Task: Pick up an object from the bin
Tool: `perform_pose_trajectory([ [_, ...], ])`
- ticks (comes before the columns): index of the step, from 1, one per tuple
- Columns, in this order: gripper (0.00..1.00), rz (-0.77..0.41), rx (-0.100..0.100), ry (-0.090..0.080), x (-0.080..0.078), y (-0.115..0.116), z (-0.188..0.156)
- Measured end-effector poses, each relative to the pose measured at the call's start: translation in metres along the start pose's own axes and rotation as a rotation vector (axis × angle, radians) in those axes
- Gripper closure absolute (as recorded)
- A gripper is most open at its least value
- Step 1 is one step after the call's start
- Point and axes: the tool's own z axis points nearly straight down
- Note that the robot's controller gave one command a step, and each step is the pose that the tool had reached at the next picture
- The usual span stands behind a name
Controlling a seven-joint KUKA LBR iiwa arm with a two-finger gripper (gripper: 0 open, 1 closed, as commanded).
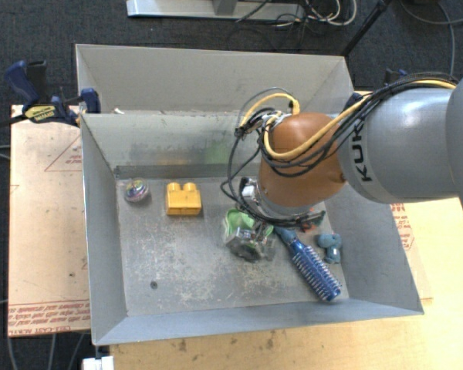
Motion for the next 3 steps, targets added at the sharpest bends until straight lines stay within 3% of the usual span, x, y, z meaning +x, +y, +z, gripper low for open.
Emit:
perform_pose_trajectory([
  [1,0.0,0.0,-0.001,0.0,0.0,0.0,0.0],
  [2,0.0,0.107,0.002,-0.002,-0.009,-0.019,-0.02],
  [3,0.0,-0.167,0.001,0.0,-0.025,-0.054,0.0],
])
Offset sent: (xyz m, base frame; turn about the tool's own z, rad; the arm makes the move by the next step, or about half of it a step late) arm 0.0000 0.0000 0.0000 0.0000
